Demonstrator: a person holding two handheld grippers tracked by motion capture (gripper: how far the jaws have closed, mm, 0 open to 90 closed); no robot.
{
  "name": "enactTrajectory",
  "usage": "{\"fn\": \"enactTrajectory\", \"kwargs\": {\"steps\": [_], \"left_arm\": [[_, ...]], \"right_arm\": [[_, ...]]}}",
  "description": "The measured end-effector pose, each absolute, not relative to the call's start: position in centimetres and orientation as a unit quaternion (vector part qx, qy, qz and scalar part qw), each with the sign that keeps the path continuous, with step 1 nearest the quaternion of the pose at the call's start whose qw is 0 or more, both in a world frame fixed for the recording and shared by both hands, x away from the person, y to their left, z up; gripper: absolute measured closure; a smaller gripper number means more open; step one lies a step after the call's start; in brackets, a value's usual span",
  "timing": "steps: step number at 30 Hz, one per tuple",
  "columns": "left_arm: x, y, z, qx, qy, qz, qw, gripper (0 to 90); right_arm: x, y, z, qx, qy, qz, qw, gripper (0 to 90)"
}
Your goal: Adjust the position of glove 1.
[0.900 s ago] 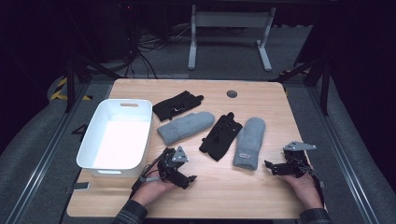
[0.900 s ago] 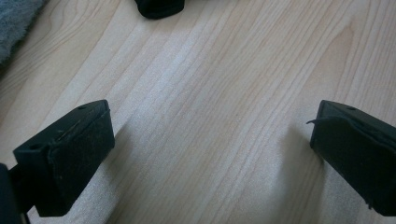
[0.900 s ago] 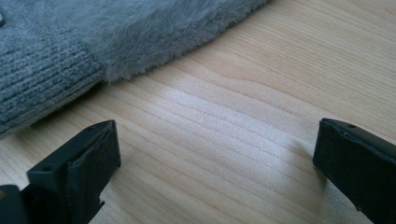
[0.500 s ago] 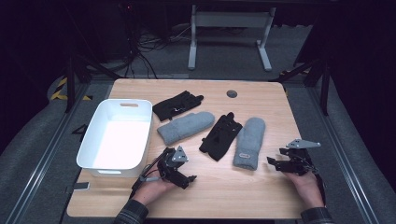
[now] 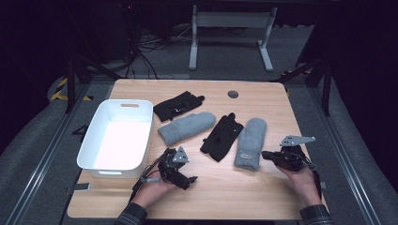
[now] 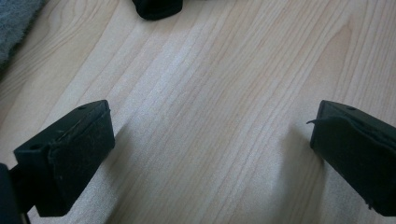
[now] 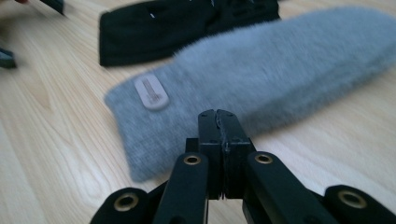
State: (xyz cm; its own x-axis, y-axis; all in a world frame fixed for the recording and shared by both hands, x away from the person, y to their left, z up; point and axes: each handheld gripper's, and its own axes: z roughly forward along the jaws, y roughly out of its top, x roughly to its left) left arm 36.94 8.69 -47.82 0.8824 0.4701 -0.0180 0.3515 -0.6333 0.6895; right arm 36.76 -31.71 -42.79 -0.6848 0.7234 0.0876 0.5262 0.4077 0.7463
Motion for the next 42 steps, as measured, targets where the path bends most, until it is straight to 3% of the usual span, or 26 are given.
{"fn": "enactTrajectory", "kwargs": {"steps": [16, 42], "left_arm": [[36.9, 8.7, -47.8, 0.900, 0.229, 0.081, 0.362, 0.5], [37.0, 8.7, -47.8, 0.901, 0.225, 0.079, 0.362, 0.4]], "right_arm": [[38.6, -29.2, -43.8, 0.357, 0.852, 0.368, 0.104, 90.0], [35.2, -26.5, -43.9, 0.297, 0.877, 0.371, 0.062, 90.0]]}}
